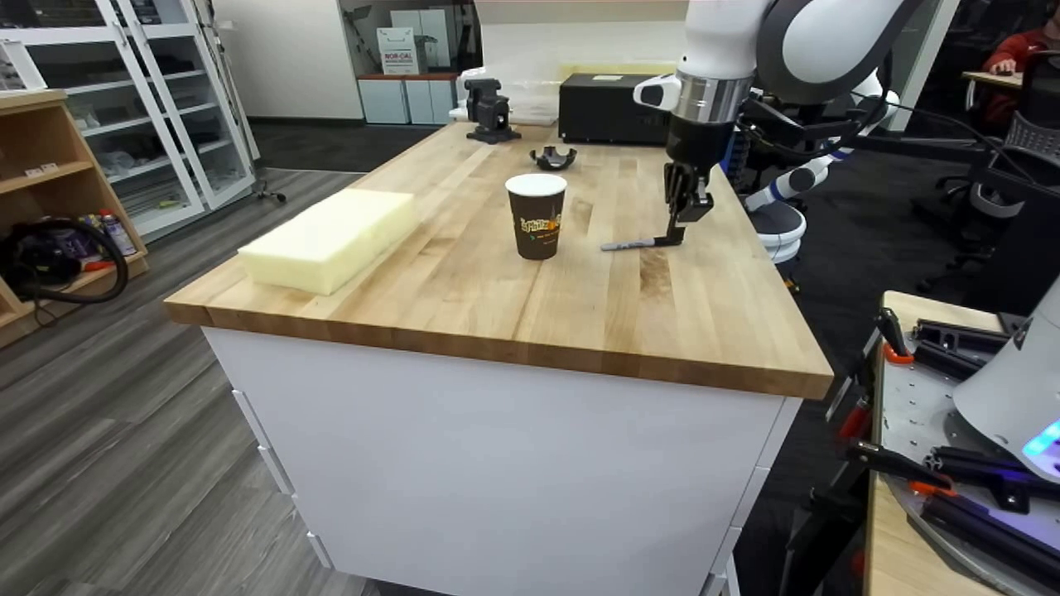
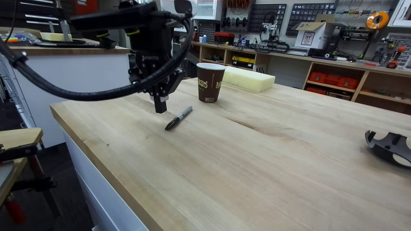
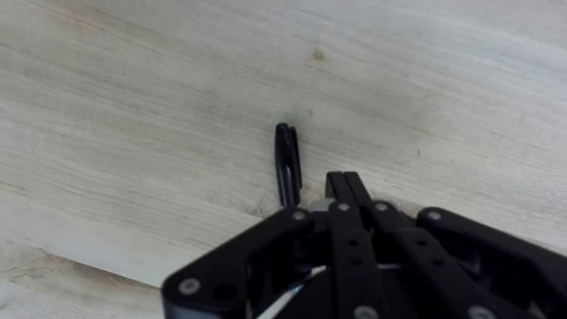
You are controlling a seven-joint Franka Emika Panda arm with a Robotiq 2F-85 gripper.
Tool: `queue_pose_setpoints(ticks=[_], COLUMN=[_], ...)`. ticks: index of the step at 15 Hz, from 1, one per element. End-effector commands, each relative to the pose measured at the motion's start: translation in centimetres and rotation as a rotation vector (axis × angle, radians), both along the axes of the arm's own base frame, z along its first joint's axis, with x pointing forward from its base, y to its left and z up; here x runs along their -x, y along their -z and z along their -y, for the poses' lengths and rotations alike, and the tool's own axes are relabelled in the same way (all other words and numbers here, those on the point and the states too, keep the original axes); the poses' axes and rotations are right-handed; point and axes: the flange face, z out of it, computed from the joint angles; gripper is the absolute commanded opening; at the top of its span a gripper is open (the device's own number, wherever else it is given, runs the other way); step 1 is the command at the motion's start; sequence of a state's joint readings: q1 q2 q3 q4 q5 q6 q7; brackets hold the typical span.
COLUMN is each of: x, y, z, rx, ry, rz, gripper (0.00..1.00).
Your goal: Remove the marker from the cup,move the cup to the left and put the marker in the cup
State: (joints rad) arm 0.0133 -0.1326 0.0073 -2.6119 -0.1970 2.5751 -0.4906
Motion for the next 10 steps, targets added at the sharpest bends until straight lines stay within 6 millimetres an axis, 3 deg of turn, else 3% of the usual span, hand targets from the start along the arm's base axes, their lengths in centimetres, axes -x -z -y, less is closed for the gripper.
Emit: queue_pose_setpoints(ticks=[1,3,10], x=[0.6,0.1,-0.2], y=[-1.4,-0.3,0.1], z=[0.0,0.3,2.0], rx=[0.041,0.021,0.029], ry=[0.024,0.001,0.04], rz=[-0.008,-0.009,-0.015], gripper=[0.26,0.32,0.77])
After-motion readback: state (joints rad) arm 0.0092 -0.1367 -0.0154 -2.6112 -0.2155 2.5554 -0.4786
